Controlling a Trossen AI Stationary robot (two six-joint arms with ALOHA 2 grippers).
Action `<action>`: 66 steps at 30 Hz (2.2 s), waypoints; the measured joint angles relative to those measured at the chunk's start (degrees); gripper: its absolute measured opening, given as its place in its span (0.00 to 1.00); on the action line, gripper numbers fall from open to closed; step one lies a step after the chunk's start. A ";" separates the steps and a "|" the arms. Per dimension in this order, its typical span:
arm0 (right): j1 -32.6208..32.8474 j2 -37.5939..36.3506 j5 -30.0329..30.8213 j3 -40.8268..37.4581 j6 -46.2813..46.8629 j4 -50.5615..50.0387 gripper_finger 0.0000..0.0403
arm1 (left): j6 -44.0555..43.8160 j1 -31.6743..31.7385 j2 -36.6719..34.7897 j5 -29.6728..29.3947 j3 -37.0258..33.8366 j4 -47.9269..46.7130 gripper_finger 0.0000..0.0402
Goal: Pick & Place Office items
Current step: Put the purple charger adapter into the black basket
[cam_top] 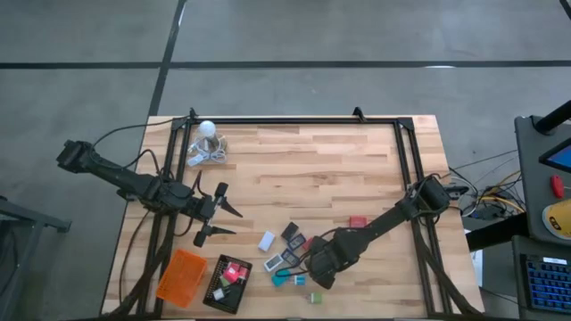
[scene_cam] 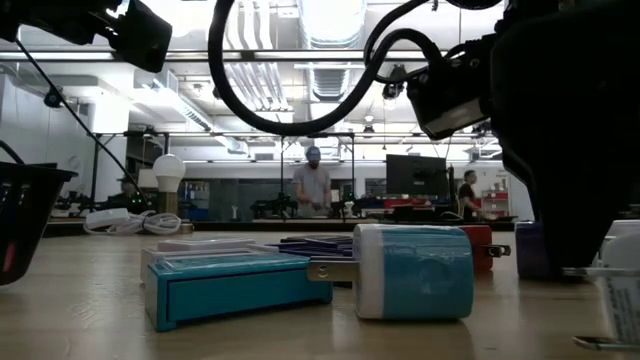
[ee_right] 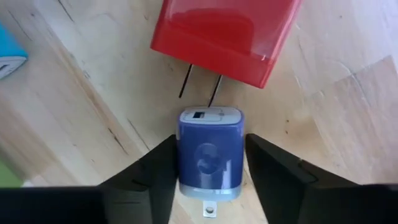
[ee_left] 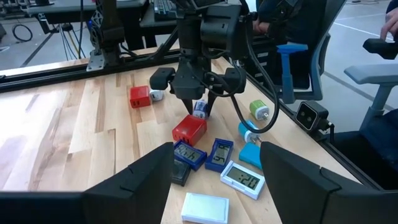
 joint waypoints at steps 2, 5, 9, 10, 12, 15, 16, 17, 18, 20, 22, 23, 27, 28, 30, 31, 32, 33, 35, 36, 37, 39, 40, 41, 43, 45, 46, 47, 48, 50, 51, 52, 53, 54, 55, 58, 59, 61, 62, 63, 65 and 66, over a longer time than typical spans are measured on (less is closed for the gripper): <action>-0.04 0.00 0.18 -0.02 -0.18 -0.19 0.39 | 0.00 0.00 0.00 0.00 0.00 0.00 0.61; 0.02 0.00 0.83 -0.04 -0.31 0.04 0.32 | 0.00 0.00 0.00 0.01 0.00 0.00 0.61; 0.01 0.00 0.97 -0.04 -0.46 0.35 0.31 | 0.00 0.00 0.00 0.02 0.00 0.00 0.61; 0.03 0.00 0.98 -0.04 -0.45 0.36 0.31 | -0.02 0.00 0.00 0.02 0.00 0.00 0.61; 0.01 0.00 0.96 -0.02 -0.44 0.33 0.31 | -0.02 0.00 0.00 0.02 0.00 0.00 0.61; 0.01 0.08 0.89 0.29 -0.46 -0.12 0.31 | -0.02 0.00 0.00 0.04 0.00 0.00 0.61; 0.01 0.07 0.70 0.39 -0.46 -0.39 0.31 | -0.02 0.00 0.00 0.04 0.00 0.00 0.61; 0.01 0.05 0.36 0.51 -0.47 -0.69 0.31 | -0.02 0.00 0.00 0.04 0.00 0.00 0.61; 0.01 -0.06 -0.03 0.63 -0.52 -1.09 0.32 | -0.02 0.00 0.00 0.04 0.00 0.00 0.61; 0.06 -0.43 -0.59 0.94 -0.50 -2.85 0.33 | -0.02 0.00 0.00 0.04 0.00 0.00 0.61; 0.19 -1.25 -0.61 1.42 -0.52 -3.65 0.34 | -0.02 0.00 0.00 0.04 0.00 0.00 0.61; 0.23 -1.96 -0.60 1.73 -0.77 -3.45 0.34 | -0.02 0.00 0.00 0.04 0.00 -0.01 0.61; 0.29 -5.48 0.56 2.32 -1.17 -3.44 0.33 | -0.02 0.00 0.00 0.05 0.00 0.00 0.61; 0.49 -6.37 1.86 2.29 -1.68 -3.30 0.33 | -0.02 0.00 0.00 0.04 0.00 0.00 0.61; 0.71 -8.39 5.53 2.25 -3.38 -2.07 0.33 | -0.02 0.00 0.00 0.05 0.00 0.00 0.61; 0.96 -9.54 8.12 2.27 -4.58 -0.81 0.33 | -0.02 0.00 0.00 0.07 -0.01 -0.02 0.61; 1.25 -10.55 10.73 2.27 -5.92 0.44 0.34 | -0.02 0.00 0.00 0.07 -0.02 0.00 0.61; 1.56 -11.23 13.42 2.27 -7.58 2.16 0.34 | -0.02 0.00 -0.02 0.06 -0.02 -0.02 0.61; 2.06 -12.12 18.24 2.22 -11.86 7.78 0.35 | -0.02 0.00 -0.02 0.07 -0.02 -0.01 0.61; 2.39 -12.25 20.27 2.02 -14.80 11.39 0.35 | -0.02 0.00 -0.03 0.07 -0.02 -0.01 0.61; 2.69 -12.27 21.78 1.76 -18.21 15.25 0.35 | -0.02 0.00 -0.04 0.07 -0.02 0.01 0.61; 3.27 -12.28 24.17 0.92 -26.25 23.95 0.35 | -0.02 0.00 -0.04 0.07 -0.02 -0.02 0.61; 3.59 -12.03 25.18 0.20 -30.17 28.36 0.35 | -0.02 0.00 -0.04 0.07 -0.05 0.00 0.61; 3.83 -11.58 26.00 -0.49 -33.85 33.25 0.35 | -0.02 0.00 -0.04 0.07 -0.11 0.00 0.61; 4.19 -10.66 28.96 -2.40 -40.86 41.35 0.35 | -0.02 0.00 -0.02 0.07 -0.15 -0.06 0.61; 4.25 -9.45 32.46 -4.84 -46.78 49.89 0.35 | -0.03 0.00 -0.02 0.07 -0.15 0.01 0.61; 4.12 -8.93 34.09 -6.38 -49.28 53.73 0.35 | -0.03 -0.01 -0.04 0.07 -0.20 -0.04 0.61; 3.62 -8.37 35.57 -7.93 -51.04 57.68 0.35 | -0.04 0.00 -0.04 0.07 -0.20 -0.03 0.61; 3.03 -7.81 35.98 -9.42 -52.32 62.40 0.35 | -0.04 0.00 -0.04 0.07 -0.20 0.01 0.61; 1.53 -6.39 35.30 -12.72 -53.22 70.53 0.35 | -0.04 0.00 -0.02 0.07 -0.24 -0.07 0.61; 0.67 -5.33 33.50 -13.96 -53.16 74.73 0.35 | -0.04 0.03 -0.04 0.07 -0.24 0.01 0.61; -0.17 -4.31 31.05 -15.05 -52.75 78.42 0.35 | -0.02 0.04 -0.04 0.07 -0.24 -0.18 0.61; -1.01 -3.37 29.02 -16.18 -52.20 81.22 0.35 | -0.02 0.04 -0.02 0.07 -0.24 -0.14 0.61; -1.78 -2.32 27.22 -16.92 -51.57 83.71 0.35 | -0.04 0.12 0.00 0.07 -0.24 0.00 0.61; -2.45 -1.07 25.63 -17.22 -50.92 86.45 0.35 | -0.02 0.13 -0.04 -0.06 -0.24 -0.19 0.61; -3.75 2.27 24.65 -17.38 -49.52 91.53 0.36 | -0.01 0.17 -0.03 -0.35 -0.24 -0.28 0.61; -4.03 3.56 24.61 -16.66 -49.56 92.87 0.36 | 0.02 0.17 -0.04 -0.52 -0.26 -0.44 0.61; -4.47 6.03 22.84 -14.99 -51.09 94.36 0.36 | 0.08 0.22 -0.04 -0.81 -0.26 -0.42 0.61; -4.81 7.46 20.68 -13.39 -52.08 95.41 0.36 | 0.19 0.22 -0.04 -1.05 -0.26 -0.42 0.61; -5.09 8.69 18.46 -12.00 -53.04 96.09 0.36 | 0.20 0.22 -0.04 -1.06 -0.26 -0.44 0.61; -5.75 11.70 15.05 -8.29 -54.42 96.15 0.36 | 0.20 0.24 -0.04 -1.18 -0.24 -0.39 0.61; -6.09 13.28 13.49 -6.33 -54.98 96.22 0.36 | 0.20 0.26 -0.04 -1.18 -0.26 -0.49 0.61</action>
